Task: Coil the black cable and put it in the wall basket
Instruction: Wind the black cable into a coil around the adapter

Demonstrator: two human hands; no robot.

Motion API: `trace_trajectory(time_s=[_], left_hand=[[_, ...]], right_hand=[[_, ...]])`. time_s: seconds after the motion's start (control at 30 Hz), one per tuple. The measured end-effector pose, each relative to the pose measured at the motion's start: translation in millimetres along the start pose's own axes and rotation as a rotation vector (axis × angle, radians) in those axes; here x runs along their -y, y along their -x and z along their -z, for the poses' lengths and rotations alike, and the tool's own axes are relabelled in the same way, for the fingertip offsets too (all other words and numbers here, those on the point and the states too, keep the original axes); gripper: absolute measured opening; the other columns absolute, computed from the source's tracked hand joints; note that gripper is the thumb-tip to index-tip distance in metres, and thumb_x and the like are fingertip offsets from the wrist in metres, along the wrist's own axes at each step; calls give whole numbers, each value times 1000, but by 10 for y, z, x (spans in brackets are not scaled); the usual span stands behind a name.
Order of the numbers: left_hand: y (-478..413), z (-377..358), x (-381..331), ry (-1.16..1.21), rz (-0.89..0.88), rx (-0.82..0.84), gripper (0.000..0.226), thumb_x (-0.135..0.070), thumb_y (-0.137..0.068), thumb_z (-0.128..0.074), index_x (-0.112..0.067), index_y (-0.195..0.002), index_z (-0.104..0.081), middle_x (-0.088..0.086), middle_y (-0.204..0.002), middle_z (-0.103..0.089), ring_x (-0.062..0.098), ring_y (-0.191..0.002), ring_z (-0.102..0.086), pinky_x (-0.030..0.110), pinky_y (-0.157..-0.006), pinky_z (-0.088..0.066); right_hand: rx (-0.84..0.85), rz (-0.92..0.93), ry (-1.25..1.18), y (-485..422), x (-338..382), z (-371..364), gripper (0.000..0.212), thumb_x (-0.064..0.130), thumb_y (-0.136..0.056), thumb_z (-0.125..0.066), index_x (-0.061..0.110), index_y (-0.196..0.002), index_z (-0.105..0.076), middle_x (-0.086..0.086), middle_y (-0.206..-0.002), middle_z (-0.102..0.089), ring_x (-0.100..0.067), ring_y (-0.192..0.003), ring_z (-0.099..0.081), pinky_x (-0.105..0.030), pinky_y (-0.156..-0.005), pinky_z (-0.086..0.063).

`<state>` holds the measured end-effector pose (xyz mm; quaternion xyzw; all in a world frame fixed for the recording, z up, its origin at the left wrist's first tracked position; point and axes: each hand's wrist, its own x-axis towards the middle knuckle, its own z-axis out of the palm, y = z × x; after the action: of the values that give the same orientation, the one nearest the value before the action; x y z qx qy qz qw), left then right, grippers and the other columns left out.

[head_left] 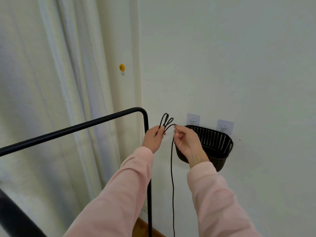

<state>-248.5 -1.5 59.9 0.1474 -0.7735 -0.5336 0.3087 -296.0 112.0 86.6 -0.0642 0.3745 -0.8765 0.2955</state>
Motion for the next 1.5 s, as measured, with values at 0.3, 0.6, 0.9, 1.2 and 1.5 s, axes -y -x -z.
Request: trace_trajectory(time_s=[0.3,0.6,0.9,1.2,1.5], left_hand=[[66,-39,-42,46,-62,43,31,-18,-95,-42,-18,-68,-55,-2,-61,-60,4,-40,-37,16,-47,-33],[102,-73,-77,30,-107,118,35,-16,-97,-37,-21,-64,-46,-1,-57,-51,-1,-39,-43,9,-47,-34],[61,-132,-76,122,-48,59,34,-15,-98,-35,-18,-65,-45,0,-54,-41,4,-43,-43,14,-56,-42],[-16,-62,-92,290,21,-76,30,-11,-95,-38,-12,-65,-43,4,-52,-35,9,-39,-34,19,-44,-34],[-66,-1,-179,350,39,-113,32,-14,-98,-33,-12,-67,-40,3,-53,-29,5,-31,-29,19,-39,-40]], right_hand=[[13,110,-237,-63,23,-147,15,-11,-92,-44,-1,-87,-55,-7,-68,-47,-5,-40,-48,-13,-49,-53],[13,158,-204,-112,-24,-275,16,-8,-93,-45,1,-86,-56,-10,-69,-50,-11,-59,-51,-16,-53,-55],[35,178,-130,-137,-15,-235,12,-10,-89,-50,0,-90,-55,-11,-73,-57,-7,-46,-57,-13,-47,-51],[0,-149,683,-50,-185,-46,24,-13,-79,-42,6,-76,-58,-8,-70,-56,-8,-42,-48,-12,-33,-33],[81,-431,1076,-59,-489,305,6,5,-88,-60,0,-91,-61,-10,-73,-65,-7,-48,-57,-18,-49,-51]])
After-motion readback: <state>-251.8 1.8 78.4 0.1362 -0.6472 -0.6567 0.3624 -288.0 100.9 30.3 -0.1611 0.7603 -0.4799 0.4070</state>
